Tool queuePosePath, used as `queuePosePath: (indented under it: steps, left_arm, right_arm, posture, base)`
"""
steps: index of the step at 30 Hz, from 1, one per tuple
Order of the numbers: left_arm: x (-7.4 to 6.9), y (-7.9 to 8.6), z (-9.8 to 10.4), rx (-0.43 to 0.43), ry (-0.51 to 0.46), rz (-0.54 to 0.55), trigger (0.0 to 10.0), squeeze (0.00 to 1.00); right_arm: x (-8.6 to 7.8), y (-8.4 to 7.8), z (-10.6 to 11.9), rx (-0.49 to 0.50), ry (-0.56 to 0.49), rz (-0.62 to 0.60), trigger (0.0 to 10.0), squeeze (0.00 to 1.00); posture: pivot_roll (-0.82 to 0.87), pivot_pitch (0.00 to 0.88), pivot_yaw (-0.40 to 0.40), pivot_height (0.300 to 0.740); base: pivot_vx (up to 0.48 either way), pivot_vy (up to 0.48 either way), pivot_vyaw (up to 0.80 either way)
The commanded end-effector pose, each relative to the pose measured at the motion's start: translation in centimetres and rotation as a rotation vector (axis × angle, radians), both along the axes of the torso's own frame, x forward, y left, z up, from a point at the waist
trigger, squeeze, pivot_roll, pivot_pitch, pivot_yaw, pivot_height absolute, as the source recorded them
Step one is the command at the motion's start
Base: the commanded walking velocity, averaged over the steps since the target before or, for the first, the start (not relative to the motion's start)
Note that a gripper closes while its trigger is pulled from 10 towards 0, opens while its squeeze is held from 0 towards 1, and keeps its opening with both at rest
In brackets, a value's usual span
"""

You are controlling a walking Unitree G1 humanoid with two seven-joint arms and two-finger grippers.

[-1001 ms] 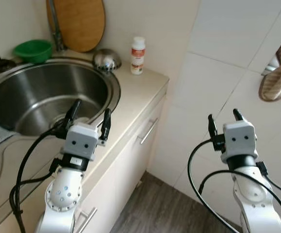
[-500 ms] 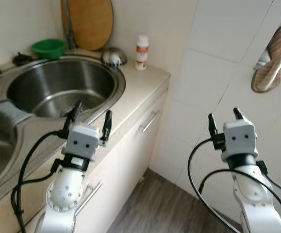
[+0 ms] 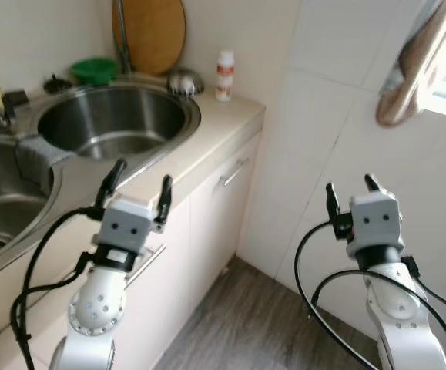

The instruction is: Kitchen organization

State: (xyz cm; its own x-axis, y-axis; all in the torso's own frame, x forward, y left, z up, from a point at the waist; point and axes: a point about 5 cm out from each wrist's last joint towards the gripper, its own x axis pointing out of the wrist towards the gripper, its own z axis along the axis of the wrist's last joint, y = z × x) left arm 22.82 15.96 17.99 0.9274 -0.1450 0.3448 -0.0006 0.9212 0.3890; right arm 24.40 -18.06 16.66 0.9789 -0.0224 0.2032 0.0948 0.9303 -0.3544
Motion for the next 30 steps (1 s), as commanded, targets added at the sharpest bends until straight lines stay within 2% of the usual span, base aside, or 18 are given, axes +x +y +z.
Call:
queuePosePath:
  steps: [1, 26, 30]
  left_arm:
    - [0.08, -0.46, -0.09, -0.001, 0.006, -0.014, 10.0, 0.00]
    - [0.22, -0.33, -0.83, 0.030, 0.039, 0.005, 10.0, 0.00]
    - [0.28, -0.37, -0.97, 0.035, 0.047, 0.003, 10.0, 0.00]
  right_arm:
    - [0.06, -0.58, 0.00, 0.005, 0.011, -0.019, 10.0, 0.00]
    - [0.15, -1.17, -0.02, 0.001, 0.016, -0.081, 10.0, 0.00]
    - [0.17, -1.22, -0.06, 0.001, 0.018, -0.090, 10.0, 0.00]
  posture:
    - [0.06, 0.000, -0.072, 0.740]
    - [0.06, 0.000, -0.066, 0.740]
    - [0.06, 0.000, -0.064, 0.740]
  base:
    - [0.000, 0.000, -0.80]
    - [0.000, 0.000, -0.80]
    - [0.000, 0.000, 0.00]
